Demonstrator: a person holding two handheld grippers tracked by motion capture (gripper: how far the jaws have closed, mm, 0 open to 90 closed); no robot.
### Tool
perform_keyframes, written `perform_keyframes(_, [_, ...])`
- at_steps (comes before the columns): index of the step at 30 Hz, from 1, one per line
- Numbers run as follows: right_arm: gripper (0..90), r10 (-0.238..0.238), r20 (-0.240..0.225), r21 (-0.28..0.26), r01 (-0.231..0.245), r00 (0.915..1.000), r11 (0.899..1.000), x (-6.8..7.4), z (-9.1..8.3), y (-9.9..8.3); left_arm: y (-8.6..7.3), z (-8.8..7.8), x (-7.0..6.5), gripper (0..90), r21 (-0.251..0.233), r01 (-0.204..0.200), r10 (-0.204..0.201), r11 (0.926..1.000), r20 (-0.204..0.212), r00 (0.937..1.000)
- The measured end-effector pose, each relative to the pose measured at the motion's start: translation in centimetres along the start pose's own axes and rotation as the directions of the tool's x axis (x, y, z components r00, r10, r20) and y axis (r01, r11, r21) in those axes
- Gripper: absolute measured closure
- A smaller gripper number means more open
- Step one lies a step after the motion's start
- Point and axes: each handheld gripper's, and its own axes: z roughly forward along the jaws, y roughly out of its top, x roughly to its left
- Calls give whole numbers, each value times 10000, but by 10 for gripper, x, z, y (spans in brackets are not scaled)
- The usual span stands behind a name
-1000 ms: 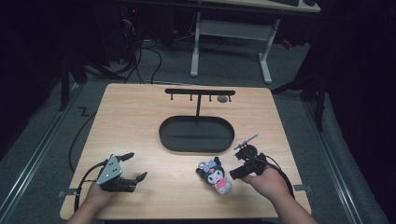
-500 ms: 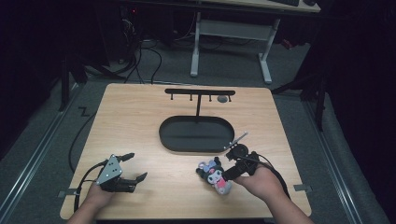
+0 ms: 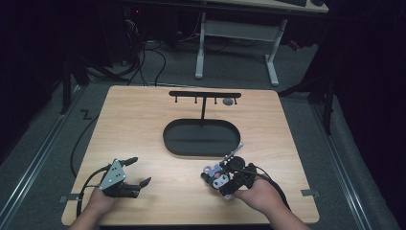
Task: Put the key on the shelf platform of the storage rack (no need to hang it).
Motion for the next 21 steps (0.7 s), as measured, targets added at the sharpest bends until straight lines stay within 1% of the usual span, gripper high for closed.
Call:
perform_keyframes(4, [142, -173, 20, 104, 173, 9998, 9998, 3, 6, 0, 0, 0, 0, 154, 10, -28, 28, 10000, 37, 10000])
perform_keyframes(6, [143, -107, -2, 257, 107, 9999, 9996, 6, 9, -1, 0, 0, 0, 154, -8, -21, 21, 10000, 31, 10000])
perform_keyframes(12, [151, -224, -92, 376, 227, 9997, 9990, 9, 19, -2, 1, 3, 1, 154, 81, 9, -9, 10000, 64, 10000])
perform_keyframes(17, [152, -86, -185, 530, 95, 9998, 9986, 11, 27, -2, 1, 3, 2, 154, 70, 55, -56, 10000, 85, 9999])
perform_keyframes(19, [153, -204, -159, 526, 212, 9997, 9984, 11, 30, -2, 1, 3, 2, 154, 70, 58, -59, 10000, 87, 9999])
perform_keyframes(21, [153, -132, -181, 567, 142, 9997, 9983, 12, 31, -2, 1, 3, 2, 154, 65, 59, -60, 10000, 89, 9999])
